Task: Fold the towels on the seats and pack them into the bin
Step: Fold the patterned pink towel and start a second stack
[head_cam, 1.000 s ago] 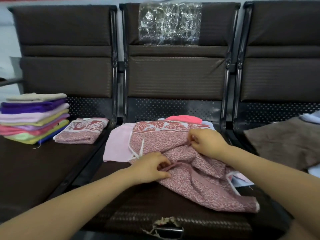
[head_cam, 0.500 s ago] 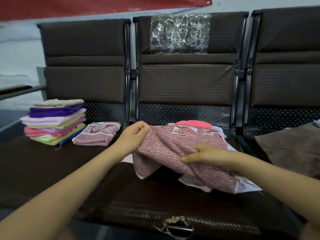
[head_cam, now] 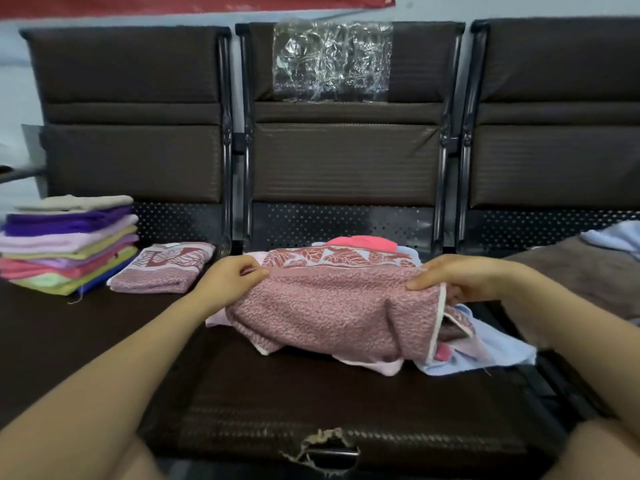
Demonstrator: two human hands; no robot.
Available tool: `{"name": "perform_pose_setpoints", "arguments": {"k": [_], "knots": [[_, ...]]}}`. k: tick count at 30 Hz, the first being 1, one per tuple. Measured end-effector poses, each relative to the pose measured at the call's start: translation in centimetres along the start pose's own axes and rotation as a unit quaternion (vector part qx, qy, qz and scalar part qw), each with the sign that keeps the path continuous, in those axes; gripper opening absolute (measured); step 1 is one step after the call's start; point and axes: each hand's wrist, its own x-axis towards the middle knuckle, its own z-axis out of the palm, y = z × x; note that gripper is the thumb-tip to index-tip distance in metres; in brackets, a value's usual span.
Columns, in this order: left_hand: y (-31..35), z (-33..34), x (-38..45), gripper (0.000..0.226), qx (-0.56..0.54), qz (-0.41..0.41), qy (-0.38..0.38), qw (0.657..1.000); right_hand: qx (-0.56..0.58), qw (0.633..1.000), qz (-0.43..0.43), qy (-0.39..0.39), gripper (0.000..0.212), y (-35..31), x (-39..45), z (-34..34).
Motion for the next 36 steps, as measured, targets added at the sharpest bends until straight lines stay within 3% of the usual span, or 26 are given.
{"name": "perform_pose_setpoints", "arguments": {"k": [2,6,9,12,14,16,19,22,25,30,33,36], "knots": [[-0.4,0.4,0.6,0.014,-0.010,0.010,-0.006,1.000,0.058,0.997,-0.015,0.051,0.057,1.2,0.4,-0.6],[-0.9,1.3,1.7,0.023,-0.044,-0.012,-0.054,0.998,0.253,0.955,-0.092,0.124,0.029,2.3,1.2,-1.3],[0.1,1.5,2.3,0.016,-0.165,-0.051,-0.019,0.985,0.359,0.919,-0.097,0.135,0.027,1.6,1.4,-2.4],[1.8,1.2,5.1,0.015,-0.265,-0.086,0.057,0.959,0.415,0.888,-0.086,0.180,0.008,-0.3,3.1,-4.0],[2.3,1.2,8.2,0.015,-0.274,-0.113,0.108,0.949,0.435,0.875,-0.076,0.199,0.035,-1.0,5.1,-5.0],[1.7,1.9,10.9,0.013,-0.244,-0.144,0.111,0.953,0.422,0.874,-0.052,0.233,0.040,-1.4,8.1,-5.7],[-0.3,4.7,13.2,0.024,-0.159,-0.193,0.053,0.967,0.252,0.896,0.013,0.364,0.013,0.5,12.4,-5.0],[-1.7,7.5,13.6,0.033,-0.120,-0.202,-0.035,0.971,0.143,0.917,0.052,0.369,0.018,2.7,15.5,-3.5],[-2.9,8.8,13.6,0.026,-0.092,-0.194,-0.029,0.976,0.075,0.918,0.044,0.387,0.015,3.3,16.8,-3.2],[-3.3,8.0,14.6,0.029,-0.128,-0.210,-0.034,0.969,0.060,0.922,0.020,0.381,0.020,3.4,17.0,-4.1],[-3.2,8.0,15.1,0.036,-0.101,-0.198,-0.066,0.973,0.092,0.927,0.020,0.364,0.034,3.5,16.8,-4.8],[-3.4,8.2,15.5,0.043,-0.157,-0.216,-0.066,0.961,0.137,0.927,0.020,0.349,0.031,3.5,16.1,-4.9]]}}
